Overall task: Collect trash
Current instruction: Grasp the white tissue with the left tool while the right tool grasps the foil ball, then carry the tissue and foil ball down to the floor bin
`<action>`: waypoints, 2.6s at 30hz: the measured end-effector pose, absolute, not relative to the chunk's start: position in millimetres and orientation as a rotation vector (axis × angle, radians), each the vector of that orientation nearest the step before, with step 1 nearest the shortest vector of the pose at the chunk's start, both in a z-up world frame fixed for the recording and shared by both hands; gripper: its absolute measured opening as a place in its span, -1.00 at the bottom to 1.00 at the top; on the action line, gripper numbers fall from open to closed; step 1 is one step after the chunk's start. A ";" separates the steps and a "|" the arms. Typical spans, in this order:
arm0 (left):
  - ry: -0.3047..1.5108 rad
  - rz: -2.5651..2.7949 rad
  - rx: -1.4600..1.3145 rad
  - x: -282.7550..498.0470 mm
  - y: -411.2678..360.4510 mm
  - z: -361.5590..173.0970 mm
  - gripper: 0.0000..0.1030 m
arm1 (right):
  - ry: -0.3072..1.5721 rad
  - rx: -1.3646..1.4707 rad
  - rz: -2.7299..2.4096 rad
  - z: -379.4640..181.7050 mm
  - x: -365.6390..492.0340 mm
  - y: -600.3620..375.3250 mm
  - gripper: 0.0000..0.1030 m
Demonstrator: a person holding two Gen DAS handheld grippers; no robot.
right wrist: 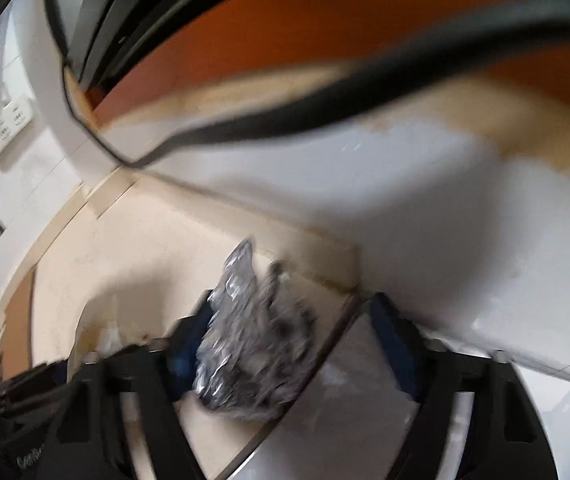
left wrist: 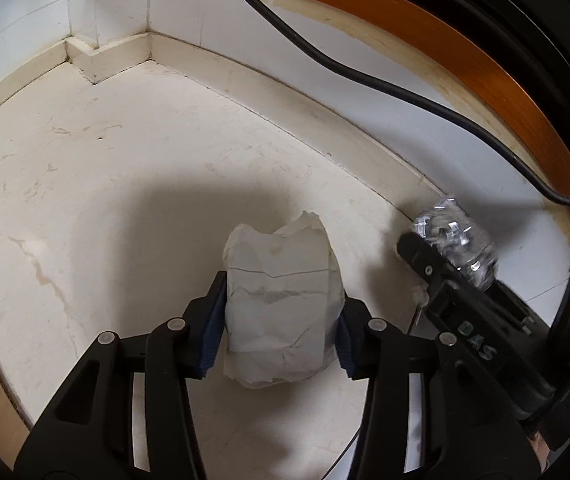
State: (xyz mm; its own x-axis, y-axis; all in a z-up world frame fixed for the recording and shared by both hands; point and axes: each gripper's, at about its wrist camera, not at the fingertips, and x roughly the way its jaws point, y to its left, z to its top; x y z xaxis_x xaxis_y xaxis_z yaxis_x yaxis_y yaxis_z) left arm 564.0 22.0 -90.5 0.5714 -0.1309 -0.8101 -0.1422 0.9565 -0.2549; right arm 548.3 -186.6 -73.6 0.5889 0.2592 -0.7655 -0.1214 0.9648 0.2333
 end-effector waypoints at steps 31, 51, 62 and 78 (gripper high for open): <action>0.875 -0.223 -0.192 238.5 12.6 -2.1 -0.23 | 0.790 0.018 0.339 18.4 239.4 -143.6 -0.14; 0.847 -0.183 0.031 75.1 3.2 -83.8 -0.23 | 0.850 -0.090 0.487 -32.6 16.1 -138.5 -0.14; 1.007 -0.212 0.044 72.9 -6.0 -168.5 -0.23 | 1.017 -0.090 0.473 -130.7 11.2 -141.7 -0.14; 1.161 -0.207 0.038 88.9 -9.4 -281.4 -0.22 | 1.183 -0.044 0.380 -252.7 30.2 -155.7 -0.13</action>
